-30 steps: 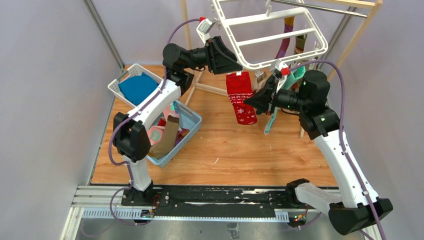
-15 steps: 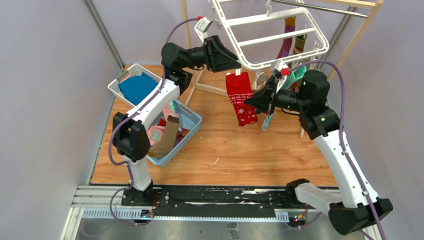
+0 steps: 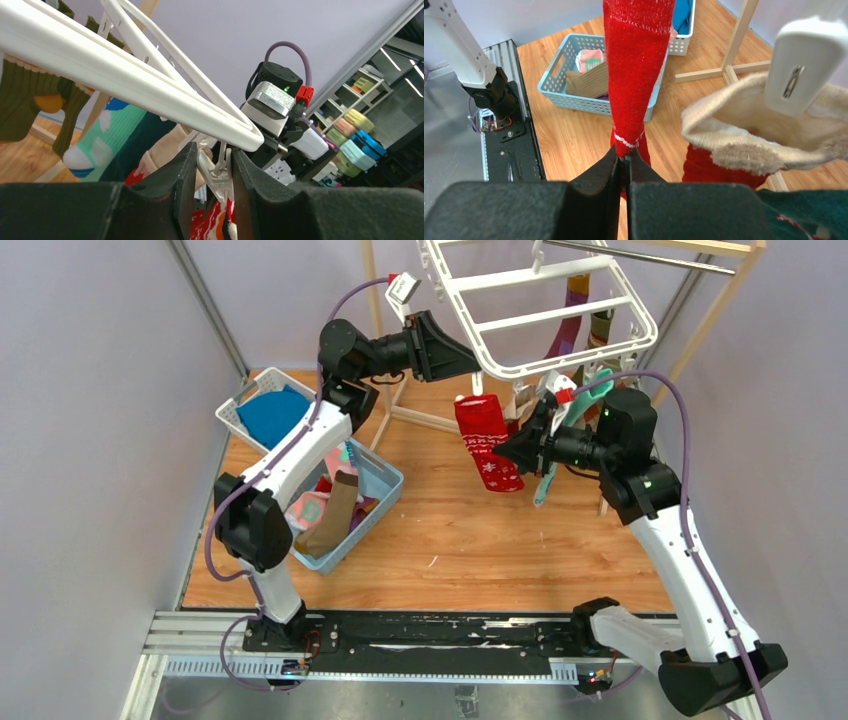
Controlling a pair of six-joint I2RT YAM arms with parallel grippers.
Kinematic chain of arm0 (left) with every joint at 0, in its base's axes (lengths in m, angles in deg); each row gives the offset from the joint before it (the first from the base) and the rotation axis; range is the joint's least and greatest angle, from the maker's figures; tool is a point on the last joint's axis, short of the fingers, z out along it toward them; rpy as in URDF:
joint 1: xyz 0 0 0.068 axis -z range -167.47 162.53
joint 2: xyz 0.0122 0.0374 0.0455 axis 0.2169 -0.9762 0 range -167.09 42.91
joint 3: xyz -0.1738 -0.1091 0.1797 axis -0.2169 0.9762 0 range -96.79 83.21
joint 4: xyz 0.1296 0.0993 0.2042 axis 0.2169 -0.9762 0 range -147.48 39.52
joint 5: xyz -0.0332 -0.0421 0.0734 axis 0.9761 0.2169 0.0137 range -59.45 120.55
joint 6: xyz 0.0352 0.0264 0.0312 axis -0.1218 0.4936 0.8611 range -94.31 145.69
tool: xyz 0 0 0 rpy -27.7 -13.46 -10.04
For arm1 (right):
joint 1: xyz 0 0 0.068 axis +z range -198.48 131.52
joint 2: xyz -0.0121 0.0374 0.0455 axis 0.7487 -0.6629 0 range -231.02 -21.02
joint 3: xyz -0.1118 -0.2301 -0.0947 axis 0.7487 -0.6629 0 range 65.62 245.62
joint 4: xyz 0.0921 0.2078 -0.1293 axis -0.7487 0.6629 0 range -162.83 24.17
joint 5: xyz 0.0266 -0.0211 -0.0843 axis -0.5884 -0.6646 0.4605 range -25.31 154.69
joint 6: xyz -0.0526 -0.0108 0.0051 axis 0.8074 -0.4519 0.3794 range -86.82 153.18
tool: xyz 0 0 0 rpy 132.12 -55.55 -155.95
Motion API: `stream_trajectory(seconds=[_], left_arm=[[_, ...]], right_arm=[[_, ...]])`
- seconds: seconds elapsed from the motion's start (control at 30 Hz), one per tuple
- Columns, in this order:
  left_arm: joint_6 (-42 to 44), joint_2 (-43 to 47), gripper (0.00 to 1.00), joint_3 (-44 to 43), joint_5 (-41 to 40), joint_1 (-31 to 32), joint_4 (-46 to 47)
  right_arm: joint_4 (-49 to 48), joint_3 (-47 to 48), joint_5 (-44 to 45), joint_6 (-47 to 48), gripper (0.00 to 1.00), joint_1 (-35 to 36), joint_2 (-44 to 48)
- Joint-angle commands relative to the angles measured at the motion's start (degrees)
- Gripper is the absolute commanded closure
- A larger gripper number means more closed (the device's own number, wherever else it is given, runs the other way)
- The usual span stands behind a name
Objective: Remove the socks clipped to the hanger
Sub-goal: Remove the sock from the hanger, then place the sock in the bin.
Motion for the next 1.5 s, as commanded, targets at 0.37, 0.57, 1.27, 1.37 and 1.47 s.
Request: stream_trajectory(seconds=[0.37, 0.57, 1.27, 1.37, 1.47], left_arm=[[8.0, 5.7, 0.5, 6.9, -0.4, -2.6, -2.1], [10.8, 8.7, 0.0, 12.4, 1.9, -5.4, -3.6], [26.7, 24.7, 0.14, 33.0, 5.6, -2.0, -3.9], [26.9, 24.7, 0.31, 33.2, 5.6, -1.9, -4.2], [26.3, 24.5, 0.67, 33.2, 5.7, -2.0, -4.4]], right_arm=[[9.7, -1.7, -3.6, 9.5, 0.98, -0.3, 3.8], [10.5, -1.2, -5.4, 9.6, 0.98, -0.2, 3.7], [8.4, 6.3, -6.2, 5.5, 0.97, 7.5, -6.3], [8.4, 7.7, -5.8, 5.5, 0.97, 8.9, -7.6], [8.6, 8.6, -5.1, 5.6, 0.97, 9.9, -8.9]])
